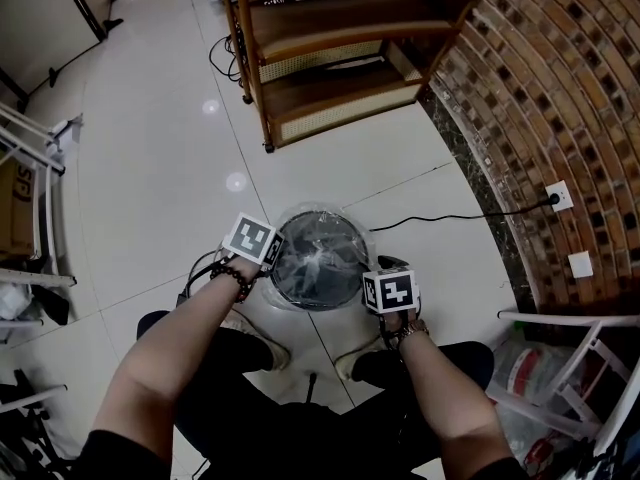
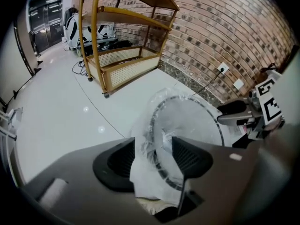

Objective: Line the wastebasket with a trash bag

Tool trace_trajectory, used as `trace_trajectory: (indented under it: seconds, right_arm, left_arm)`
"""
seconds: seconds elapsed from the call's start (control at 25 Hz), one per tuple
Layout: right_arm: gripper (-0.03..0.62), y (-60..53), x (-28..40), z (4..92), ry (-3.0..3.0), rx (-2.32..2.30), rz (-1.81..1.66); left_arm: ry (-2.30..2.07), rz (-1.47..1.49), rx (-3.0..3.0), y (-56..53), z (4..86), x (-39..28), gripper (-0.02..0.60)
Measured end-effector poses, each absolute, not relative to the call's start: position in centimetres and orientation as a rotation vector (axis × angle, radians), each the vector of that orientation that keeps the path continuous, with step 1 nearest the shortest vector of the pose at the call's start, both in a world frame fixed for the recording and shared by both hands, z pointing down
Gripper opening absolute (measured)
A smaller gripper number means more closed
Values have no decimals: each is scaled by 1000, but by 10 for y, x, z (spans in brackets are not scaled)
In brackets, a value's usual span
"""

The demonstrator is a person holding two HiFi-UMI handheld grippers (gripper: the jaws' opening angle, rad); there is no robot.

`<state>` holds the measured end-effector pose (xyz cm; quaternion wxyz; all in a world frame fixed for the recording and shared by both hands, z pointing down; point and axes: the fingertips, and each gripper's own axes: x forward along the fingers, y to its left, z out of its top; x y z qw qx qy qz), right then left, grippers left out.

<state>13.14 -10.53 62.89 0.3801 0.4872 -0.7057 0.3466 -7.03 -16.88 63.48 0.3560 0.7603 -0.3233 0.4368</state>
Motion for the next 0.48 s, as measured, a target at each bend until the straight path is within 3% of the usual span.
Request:
trace_trajectory:
  seconds: [0.28, 0.48]
  right_arm:
    - [201, -107, 129, 661, -1748, 1190, 937]
    - [131, -109, 129, 670, -1733, 1206, 959]
  left_arm:
    - [-779, 1298, 1952, -157, 651, -71, 244]
    - [-829, 1348, 1965, -164, 659, -76, 187]
